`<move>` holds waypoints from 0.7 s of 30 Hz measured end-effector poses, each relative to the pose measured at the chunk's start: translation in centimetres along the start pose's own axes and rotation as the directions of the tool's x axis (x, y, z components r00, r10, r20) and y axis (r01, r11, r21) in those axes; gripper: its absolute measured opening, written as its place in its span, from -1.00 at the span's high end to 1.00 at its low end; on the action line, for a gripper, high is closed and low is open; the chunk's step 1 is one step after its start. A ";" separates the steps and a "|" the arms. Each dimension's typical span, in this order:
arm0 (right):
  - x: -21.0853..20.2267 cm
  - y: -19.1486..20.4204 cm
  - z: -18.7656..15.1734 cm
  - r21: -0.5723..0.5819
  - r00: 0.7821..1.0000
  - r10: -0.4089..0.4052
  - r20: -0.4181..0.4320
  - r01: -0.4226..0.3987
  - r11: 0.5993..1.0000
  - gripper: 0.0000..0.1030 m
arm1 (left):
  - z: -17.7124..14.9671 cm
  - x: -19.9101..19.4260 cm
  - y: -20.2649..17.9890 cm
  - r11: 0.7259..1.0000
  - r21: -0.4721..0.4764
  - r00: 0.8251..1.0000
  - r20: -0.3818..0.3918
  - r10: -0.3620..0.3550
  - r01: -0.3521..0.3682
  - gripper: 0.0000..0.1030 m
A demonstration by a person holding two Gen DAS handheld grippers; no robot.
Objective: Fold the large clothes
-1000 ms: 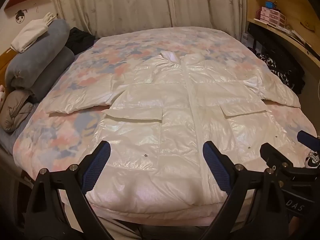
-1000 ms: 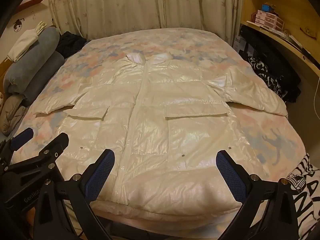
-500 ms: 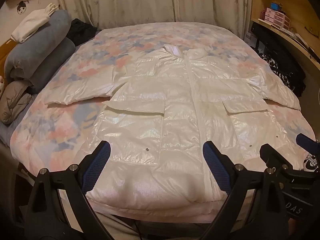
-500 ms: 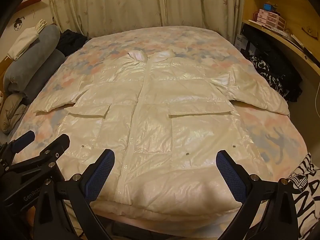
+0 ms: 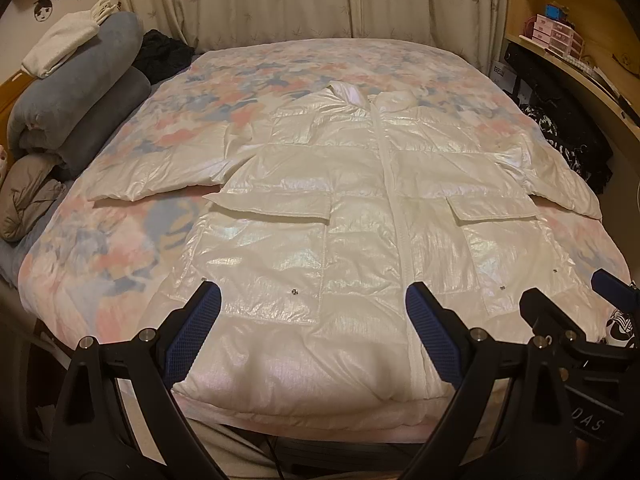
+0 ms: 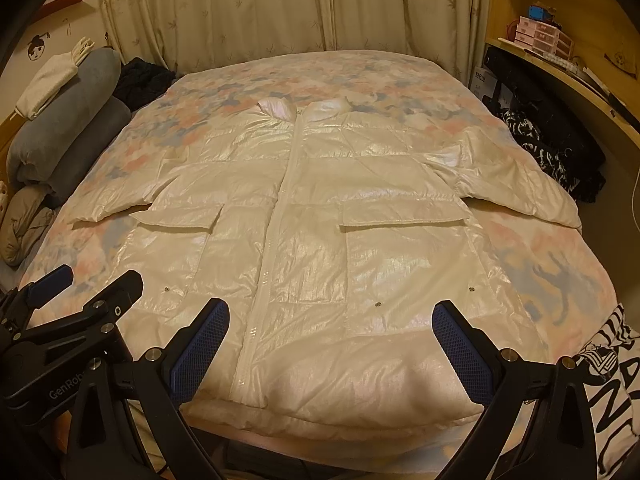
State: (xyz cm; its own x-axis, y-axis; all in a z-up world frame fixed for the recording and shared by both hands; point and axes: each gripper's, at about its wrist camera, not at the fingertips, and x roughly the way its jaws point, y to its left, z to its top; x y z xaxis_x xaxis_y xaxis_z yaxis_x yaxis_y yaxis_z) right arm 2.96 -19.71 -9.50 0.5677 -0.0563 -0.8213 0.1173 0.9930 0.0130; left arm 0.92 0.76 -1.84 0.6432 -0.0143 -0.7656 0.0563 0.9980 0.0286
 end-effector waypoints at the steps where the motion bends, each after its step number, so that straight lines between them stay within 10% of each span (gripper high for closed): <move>1: 0.0 0.0 0.1 -0.001 1.000 0.000 0.000 0.000 1.000 -0.99 | 0.0 0.0 0.0 1.000 0.000 1.000 -0.001 -0.001 0.001 -0.81; 21: 0.2 0.0 0.0 0.002 1.000 0.004 -0.001 -0.004 1.000 -0.99 | -0.2 0.1 -0.1 1.000 0.000 1.000 0.001 0.004 -0.004 -0.80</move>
State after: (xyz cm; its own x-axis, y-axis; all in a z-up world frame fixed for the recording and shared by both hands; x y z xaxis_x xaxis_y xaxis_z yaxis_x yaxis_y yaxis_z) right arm 3.01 -19.68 -9.65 0.5670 -0.0518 -0.8221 0.1166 0.9930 0.0178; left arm 0.85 0.70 -2.01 0.6444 -0.0105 -0.7646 0.0538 0.9981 0.0317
